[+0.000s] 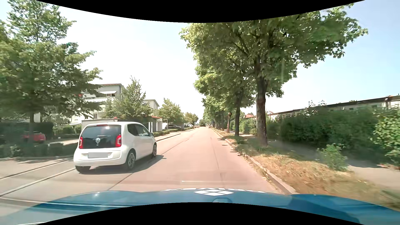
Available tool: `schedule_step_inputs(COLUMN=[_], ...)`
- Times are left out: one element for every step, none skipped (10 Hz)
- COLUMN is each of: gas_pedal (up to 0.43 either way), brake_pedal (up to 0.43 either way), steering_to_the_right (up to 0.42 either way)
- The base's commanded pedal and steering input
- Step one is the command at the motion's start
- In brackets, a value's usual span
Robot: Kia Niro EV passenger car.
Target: Follow the waypoints while adhering to traffic rules and regulations
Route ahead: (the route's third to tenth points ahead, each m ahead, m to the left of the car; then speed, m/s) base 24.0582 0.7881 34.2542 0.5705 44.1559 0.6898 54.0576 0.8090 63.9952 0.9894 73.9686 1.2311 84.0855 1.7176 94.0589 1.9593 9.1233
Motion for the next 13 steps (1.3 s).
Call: schedule_step_inputs(gas_pedal=[0.059,0.059,0.059,0.059,0.059,0.059,0.059,0.047,0.047,0.039,0.039,0.039,0.039], brake_pedal=[0.000,0.000,0.000,0.000,0.000,0.000,0.000,0.000,0.000,0.000,0.000,0.000,0.000], steering_to_the_right=[-0.006,-0.004,0.000,0.000,0.000,0.000,0.001,0.001,0.001,0.001,0.001,0.001,0.001])
